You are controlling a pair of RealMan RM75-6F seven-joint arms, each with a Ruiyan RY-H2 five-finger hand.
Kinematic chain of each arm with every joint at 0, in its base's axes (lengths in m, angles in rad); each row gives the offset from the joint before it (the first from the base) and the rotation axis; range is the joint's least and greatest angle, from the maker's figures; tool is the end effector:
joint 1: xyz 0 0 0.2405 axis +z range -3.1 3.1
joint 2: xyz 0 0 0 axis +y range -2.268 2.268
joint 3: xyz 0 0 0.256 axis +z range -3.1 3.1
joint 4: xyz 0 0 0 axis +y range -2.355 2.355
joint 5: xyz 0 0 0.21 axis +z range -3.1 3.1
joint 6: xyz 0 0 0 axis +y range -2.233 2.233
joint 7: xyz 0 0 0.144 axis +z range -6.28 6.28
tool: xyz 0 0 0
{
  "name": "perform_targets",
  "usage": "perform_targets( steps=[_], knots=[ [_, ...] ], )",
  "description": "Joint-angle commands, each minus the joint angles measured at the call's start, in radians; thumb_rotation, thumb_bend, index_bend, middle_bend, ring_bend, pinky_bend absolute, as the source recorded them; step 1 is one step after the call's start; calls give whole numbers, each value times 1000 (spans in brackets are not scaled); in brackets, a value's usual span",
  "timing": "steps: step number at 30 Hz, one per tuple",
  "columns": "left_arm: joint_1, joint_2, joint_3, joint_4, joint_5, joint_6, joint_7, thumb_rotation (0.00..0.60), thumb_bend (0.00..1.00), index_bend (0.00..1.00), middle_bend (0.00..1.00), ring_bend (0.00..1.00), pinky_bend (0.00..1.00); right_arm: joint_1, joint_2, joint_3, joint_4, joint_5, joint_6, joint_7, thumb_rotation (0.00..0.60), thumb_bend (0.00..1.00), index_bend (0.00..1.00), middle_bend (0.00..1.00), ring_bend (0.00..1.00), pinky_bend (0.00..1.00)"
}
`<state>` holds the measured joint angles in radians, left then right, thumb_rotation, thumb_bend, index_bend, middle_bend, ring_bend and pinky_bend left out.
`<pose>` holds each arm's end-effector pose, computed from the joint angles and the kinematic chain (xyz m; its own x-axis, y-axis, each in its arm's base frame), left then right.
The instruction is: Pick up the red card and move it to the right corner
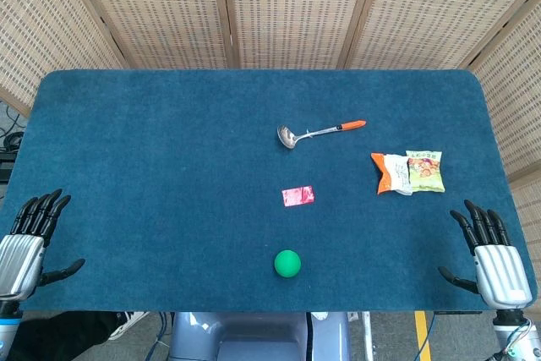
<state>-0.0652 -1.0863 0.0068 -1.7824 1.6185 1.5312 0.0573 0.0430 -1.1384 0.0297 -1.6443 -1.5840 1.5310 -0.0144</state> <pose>-0.2687 0.1601 0.1493 0.3278 0.0222 0.9445 0.9398 -0.1103 -0.3235 -0.2979 -0.1631 0.1491 0.3653 0.0058 0.9309 -0.9293 -0.0555 0.3650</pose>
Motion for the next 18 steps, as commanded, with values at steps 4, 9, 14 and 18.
perform_targets(
  steps=[4,9,14,18],
  knots=[
    [0,0,1,1,-1,-2,0,600,51,0,0,0,0,0,0,0,0,0,0,1,600,180,105,0,0,0],
    [0,0,0,1,-2,-1,-3,600,51,0,0,0,0,0,1,-2,-2,-3,0,0,600,182,105,0,0,0],
    [-2,0,-1,5,-4,-4,-7,600,51,0,0,0,0,2,0,-2,-5,-6,-1,-4,600,182,104,0,0,0],
    [-3,-1,-2,7,-4,-4,-8,600,51,0,0,0,0,1,-1,-1,-9,-6,3,-8,600,182,105,0,0,0]
  ],
)
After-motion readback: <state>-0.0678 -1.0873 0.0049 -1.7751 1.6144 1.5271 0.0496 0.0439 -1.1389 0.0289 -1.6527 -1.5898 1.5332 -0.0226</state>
